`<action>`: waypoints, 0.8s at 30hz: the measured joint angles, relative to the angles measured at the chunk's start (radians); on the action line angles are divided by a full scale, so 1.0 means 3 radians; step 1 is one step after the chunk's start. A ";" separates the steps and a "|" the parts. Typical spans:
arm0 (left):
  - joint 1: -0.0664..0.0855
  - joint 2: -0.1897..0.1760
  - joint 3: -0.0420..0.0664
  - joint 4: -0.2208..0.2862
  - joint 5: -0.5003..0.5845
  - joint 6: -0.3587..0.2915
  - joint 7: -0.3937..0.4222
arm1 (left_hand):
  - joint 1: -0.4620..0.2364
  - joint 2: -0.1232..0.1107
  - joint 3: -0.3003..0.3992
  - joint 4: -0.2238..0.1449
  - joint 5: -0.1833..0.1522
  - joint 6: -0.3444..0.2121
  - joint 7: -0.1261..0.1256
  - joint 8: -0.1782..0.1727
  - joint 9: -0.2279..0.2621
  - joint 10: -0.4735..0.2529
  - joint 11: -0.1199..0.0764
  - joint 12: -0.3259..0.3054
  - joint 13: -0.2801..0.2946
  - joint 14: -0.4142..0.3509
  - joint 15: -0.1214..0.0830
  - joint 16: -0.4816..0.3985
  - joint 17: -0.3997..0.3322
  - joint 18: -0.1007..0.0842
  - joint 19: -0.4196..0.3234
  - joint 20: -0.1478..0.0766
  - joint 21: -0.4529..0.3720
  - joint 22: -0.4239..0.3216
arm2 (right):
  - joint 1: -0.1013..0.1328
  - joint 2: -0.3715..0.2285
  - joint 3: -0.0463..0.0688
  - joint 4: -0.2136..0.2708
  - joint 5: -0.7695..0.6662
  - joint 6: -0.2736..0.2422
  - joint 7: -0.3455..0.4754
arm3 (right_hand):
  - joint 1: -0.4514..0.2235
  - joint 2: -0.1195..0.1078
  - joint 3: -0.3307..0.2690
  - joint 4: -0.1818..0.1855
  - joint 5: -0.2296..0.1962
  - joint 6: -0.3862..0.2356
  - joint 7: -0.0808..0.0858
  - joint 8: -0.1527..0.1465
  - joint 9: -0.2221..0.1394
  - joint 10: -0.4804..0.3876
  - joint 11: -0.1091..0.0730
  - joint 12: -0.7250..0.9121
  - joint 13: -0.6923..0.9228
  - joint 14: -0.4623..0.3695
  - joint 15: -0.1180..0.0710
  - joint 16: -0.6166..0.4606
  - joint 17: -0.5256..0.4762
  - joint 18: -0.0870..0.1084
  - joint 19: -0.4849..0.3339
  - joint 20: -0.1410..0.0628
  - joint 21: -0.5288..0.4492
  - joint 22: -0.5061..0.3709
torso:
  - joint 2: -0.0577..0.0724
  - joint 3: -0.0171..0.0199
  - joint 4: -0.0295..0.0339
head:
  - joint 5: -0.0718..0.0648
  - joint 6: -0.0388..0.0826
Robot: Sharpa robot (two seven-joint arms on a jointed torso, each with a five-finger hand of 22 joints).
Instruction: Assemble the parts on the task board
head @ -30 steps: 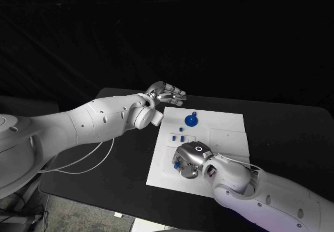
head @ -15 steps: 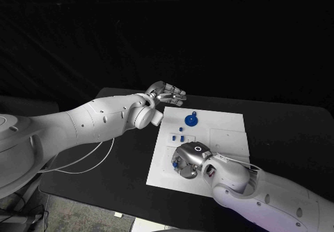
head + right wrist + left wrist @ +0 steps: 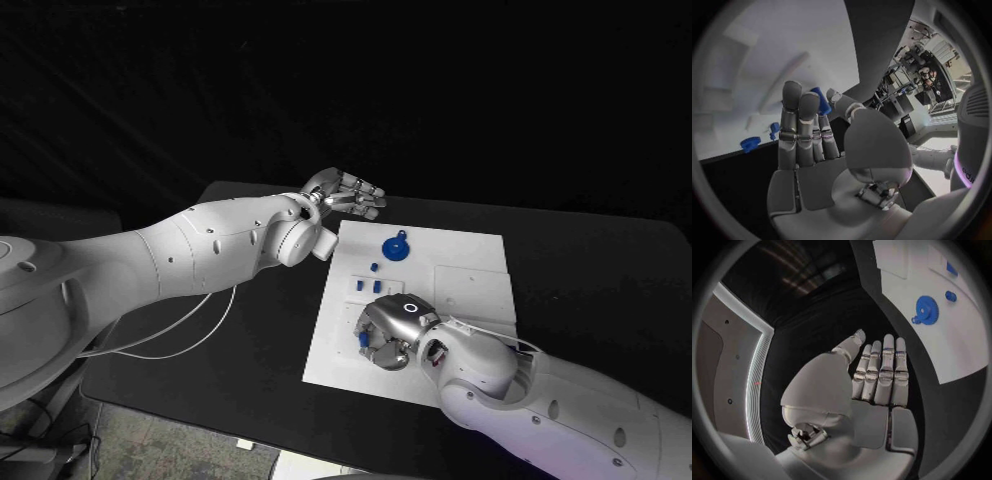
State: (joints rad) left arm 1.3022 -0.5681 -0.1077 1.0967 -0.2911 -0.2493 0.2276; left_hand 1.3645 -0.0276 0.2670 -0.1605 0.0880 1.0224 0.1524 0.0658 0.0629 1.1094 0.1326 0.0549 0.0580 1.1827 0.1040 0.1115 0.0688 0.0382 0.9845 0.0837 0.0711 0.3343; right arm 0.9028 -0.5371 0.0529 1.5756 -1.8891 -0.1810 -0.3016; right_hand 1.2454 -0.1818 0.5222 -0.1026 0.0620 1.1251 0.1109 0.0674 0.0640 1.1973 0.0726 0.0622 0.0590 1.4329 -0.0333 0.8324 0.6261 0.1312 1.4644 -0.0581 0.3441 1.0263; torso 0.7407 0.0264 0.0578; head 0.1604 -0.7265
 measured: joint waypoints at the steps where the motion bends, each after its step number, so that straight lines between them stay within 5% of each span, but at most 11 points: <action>1: 0.0000 0.0000 0.0000 0.0000 0.0000 0.0001 -0.0001 | 0.0000 0.0000 0.0000 0.0000 0.0000 0.0000 0.0000 0.0000 0.0000 0.0000 0.0000 0.0000 0.0000 0.0000 0.0000 0.0000 0.0000 0.0000 0.0000 0.0000 0.0000 0.0000 | 0.0000 -0.0002 0.0000 0.0000 0.0004 -0.0002 0.0000 | 0.0000 0.0000 -0.0029 0.0003 0.0000 -0.0007 -0.0005 0.0000 0.0000 -0.0027 0.0001 0.0000 0.0000 -0.0006 0.0006 0.0000 -0.0004 0.0000 0.0003 0.0011 -0.0011 -0.0008 | 0.0000 0.0000 0.0000 | -0.0001 0.0000; 9: 0.0000 0.0000 -0.0001 0.0000 0.0000 0.0011 -0.0011 | 0.0000 0.0000 0.0000 0.0000 0.0000 0.0000 0.0000 0.0000 0.0000 0.0000 0.0000 0.0000 0.0000 0.0000 0.0000 0.0000 0.0000 0.0000 0.0000 0.0000 0.0000 -0.0009 | 0.0000 -0.0011 0.0000 -0.0003 0.0041 -0.0020 0.0002 | 0.0094 0.0007 -0.0461 0.0056 0.0000 -0.0062 -0.0018 0.0000 0.0000 -0.0209 0.0038 0.0000 0.0000 -0.0024 0.0023 0.0000 -0.0068 0.0050 0.0007 0.0040 -0.0066 -0.0112 | 0.0000 0.0000 0.0000 | -0.0005 0.0001; 19: 0.0000 -0.0003 0.0000 0.0000 0.0000 0.0018 -0.0019 | 0.0000 0.0000 0.0000 0.0000 0.0000 0.0001 0.0001 0.0000 0.0000 0.0000 0.0000 0.0000 0.0000 0.0000 0.0000 0.0000 0.0000 0.0000 0.0000 0.0000 0.0000 -0.0009 | 0.0000 -0.0031 0.0000 0.0009 0.0083 -0.0100 0.0013 | 0.0154 0.0005 -0.0598 0.0104 0.0000 -0.0078 -0.0003 0.0000 0.0001 -0.0245 0.0050 0.0000 0.0000 -0.0025 0.0023 0.0000 -0.0106 0.0052 0.0007 0.0040 -0.0068 -0.0178 | 0.0000 0.0000 0.0000 | -0.0016 0.0003; 24: 0.0000 -0.0005 0.0000 0.0000 0.0000 0.0020 -0.0020 | 0.0000 0.0000 0.0000 0.0000 0.0000 0.0001 0.0001 0.0000 0.0000 0.0000 0.0000 0.0000 0.0000 0.0000 0.0000 0.0000 0.0000 0.0000 0.0000 0.0000 0.0000 -0.0009 | -0.0001 -0.0067 0.0000 0.0055 0.0140 -0.0209 0.0043 | 0.0175 -0.0017 -0.0856 0.0201 0.0096 -0.0154 -0.0024 0.0000 0.0001 -0.0319 0.0062 -0.0001 0.0000 -0.0017 0.0031 0.0000 -0.0123 0.0052 0.0007 0.0040 -0.0065 -0.0222 | 0.0000 0.0000 0.0001 | -0.0026 0.0005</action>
State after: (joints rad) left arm 1.3022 -0.5697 -0.1079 1.0968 -0.2911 -0.2434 0.2216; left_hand 1.3645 -0.0276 0.2670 -0.1605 0.0880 1.0227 0.1526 0.0658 0.0629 1.1094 0.1326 0.0549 0.0580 1.1827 0.1040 0.1115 0.0687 0.0383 0.9845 0.0837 0.0711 0.3317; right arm 0.9026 -0.5574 0.0529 1.5922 -1.8472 -0.2438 -0.2886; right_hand 1.2980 -0.1868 0.2654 -0.0424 0.0907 1.0791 0.1036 0.0674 0.0642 1.1016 0.0911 0.0620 0.0591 1.4279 -0.0241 0.8324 0.5892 0.1468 1.4666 -0.0460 0.3245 0.9597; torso 0.7407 0.0264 0.0581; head 0.1525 -0.7251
